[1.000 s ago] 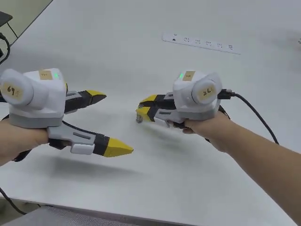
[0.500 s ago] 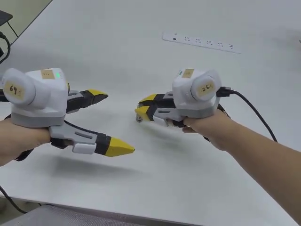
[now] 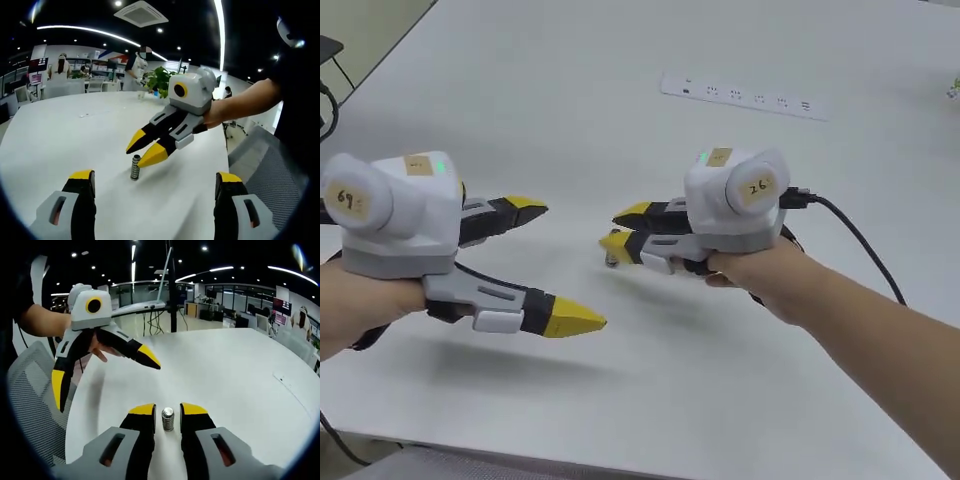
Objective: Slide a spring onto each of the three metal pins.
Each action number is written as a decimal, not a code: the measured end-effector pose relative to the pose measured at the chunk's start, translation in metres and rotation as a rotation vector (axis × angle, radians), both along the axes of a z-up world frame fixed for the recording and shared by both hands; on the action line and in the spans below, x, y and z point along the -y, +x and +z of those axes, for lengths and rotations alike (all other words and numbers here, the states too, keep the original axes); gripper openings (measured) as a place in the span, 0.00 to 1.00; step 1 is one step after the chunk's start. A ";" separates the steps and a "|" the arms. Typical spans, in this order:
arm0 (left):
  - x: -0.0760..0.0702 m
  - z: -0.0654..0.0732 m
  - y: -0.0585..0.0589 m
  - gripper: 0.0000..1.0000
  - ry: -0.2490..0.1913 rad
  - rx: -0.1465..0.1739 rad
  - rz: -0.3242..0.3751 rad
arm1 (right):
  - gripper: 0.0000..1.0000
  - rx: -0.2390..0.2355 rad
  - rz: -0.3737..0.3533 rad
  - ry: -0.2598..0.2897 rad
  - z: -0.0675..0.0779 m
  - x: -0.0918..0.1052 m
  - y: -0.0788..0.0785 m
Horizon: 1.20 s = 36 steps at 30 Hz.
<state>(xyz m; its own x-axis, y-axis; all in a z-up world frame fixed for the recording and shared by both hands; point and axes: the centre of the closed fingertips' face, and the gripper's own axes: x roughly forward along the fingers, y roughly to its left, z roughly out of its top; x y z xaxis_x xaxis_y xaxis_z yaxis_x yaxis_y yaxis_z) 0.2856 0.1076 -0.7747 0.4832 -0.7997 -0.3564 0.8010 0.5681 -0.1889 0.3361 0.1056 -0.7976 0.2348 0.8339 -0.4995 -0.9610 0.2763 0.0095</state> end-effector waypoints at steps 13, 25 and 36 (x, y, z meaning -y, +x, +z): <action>0.007 0.007 0.001 0.97 -0.005 0.005 -0.007 | 0.29 -0.009 -0.004 0.035 0.014 0.009 -0.005; 0.010 0.012 0.002 0.98 -0.008 0.009 -0.013 | 0.38 -0.012 -0.014 0.054 0.022 0.028 -0.015; 0.016 0.014 0.001 0.98 -0.018 0.015 -0.018 | 0.55 -0.020 -0.027 0.107 0.033 0.045 -0.029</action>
